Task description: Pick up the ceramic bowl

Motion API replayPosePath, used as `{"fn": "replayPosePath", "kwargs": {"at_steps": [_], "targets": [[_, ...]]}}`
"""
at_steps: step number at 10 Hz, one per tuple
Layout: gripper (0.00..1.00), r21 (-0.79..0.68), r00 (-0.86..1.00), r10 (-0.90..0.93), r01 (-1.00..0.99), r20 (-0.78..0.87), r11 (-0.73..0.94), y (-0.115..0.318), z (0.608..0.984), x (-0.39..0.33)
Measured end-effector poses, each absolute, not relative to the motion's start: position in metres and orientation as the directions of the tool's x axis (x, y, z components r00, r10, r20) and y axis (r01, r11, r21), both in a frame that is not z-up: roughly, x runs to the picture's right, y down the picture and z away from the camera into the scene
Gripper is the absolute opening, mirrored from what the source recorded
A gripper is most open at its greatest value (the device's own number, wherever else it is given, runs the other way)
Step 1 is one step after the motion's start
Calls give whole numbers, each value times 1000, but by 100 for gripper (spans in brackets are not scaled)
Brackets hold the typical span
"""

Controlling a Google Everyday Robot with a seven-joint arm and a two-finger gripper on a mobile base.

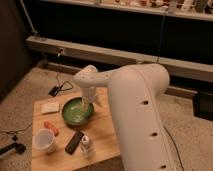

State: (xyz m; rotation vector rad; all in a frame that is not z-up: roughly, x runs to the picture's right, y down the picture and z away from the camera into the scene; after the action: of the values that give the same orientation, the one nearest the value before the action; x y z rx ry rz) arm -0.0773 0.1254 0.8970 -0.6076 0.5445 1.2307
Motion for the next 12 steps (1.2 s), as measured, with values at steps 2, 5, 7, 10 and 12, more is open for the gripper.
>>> {"fn": "replayPosePath", "kwargs": {"at_steps": [2, 5, 7, 10, 12], "targets": [[65, -120, 240, 683, -968, -690, 219, 130, 901, -72], [65, -120, 238, 682, -969, -692, 216, 134, 907, -73], [65, -129, 247, 682, -967, -688, 220, 137, 909, -74], [65, -128, 250, 677, -966, -693, 225, 143, 912, -72], [62, -117, 241, 669, -967, -703, 225, 146, 914, -68]]}}
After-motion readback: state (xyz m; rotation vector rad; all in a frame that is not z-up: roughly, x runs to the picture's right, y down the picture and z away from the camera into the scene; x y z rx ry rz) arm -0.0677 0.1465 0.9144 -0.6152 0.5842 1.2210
